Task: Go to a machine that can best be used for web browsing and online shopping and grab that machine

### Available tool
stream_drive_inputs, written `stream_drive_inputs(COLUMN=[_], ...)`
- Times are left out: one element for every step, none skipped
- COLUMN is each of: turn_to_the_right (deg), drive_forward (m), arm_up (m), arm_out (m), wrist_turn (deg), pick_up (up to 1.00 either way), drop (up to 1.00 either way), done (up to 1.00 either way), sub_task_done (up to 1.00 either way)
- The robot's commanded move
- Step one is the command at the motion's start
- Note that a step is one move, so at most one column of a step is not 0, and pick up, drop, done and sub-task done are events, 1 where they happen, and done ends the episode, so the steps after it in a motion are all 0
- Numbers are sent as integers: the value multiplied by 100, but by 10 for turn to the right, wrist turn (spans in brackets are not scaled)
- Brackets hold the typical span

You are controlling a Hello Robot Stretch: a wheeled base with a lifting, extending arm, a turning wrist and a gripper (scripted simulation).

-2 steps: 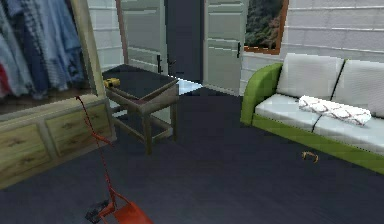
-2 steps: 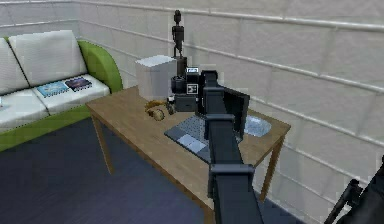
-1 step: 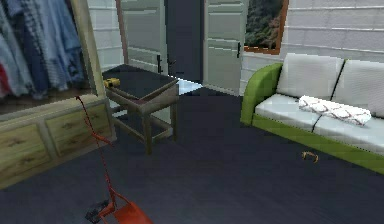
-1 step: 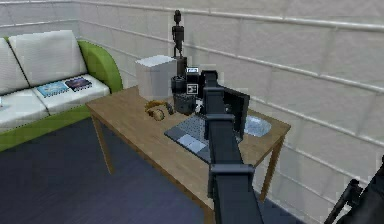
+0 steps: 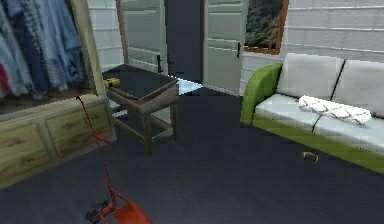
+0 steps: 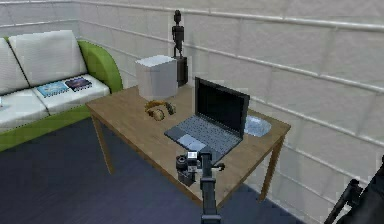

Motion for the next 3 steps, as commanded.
stream_drive_inputs(turn_to_the_right=[0, 0, 0], drive_forward=[0, 0, 0], arm_up=[0, 10, 0], arm_out=[0, 0, 0], wrist_turn=[0, 0, 0], pick_up=[100, 0, 0], drop=[0, 0, 0], done=[0, 0, 100], sub_task_done=[0, 0, 0])
